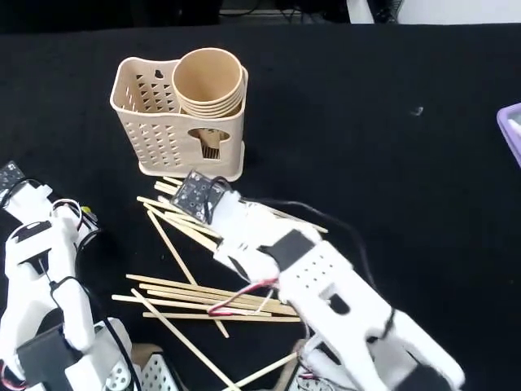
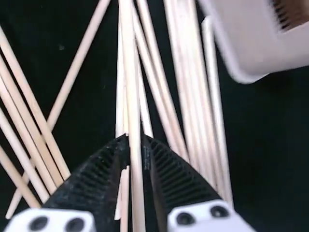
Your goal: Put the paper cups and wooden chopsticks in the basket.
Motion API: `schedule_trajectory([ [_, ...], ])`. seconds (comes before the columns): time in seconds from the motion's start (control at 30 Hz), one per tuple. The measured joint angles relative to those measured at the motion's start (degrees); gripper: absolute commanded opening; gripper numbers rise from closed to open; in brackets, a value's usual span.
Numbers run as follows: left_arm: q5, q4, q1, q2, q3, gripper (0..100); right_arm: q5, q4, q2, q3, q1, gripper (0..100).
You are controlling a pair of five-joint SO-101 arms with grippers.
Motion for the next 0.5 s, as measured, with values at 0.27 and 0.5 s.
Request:
schedule_trajectory([
  [0.27, 0.0, 0.0, 0.0, 0.0, 0.0, 21, -2.1, 5.1, -9.6, -17.8, 0.1, 1.1],
  [0.5, 0.0, 0.0, 0.0, 0.0, 0.0, 21, -19.2, -10.5, -8.2, -32.3, 0.1, 1.1],
])
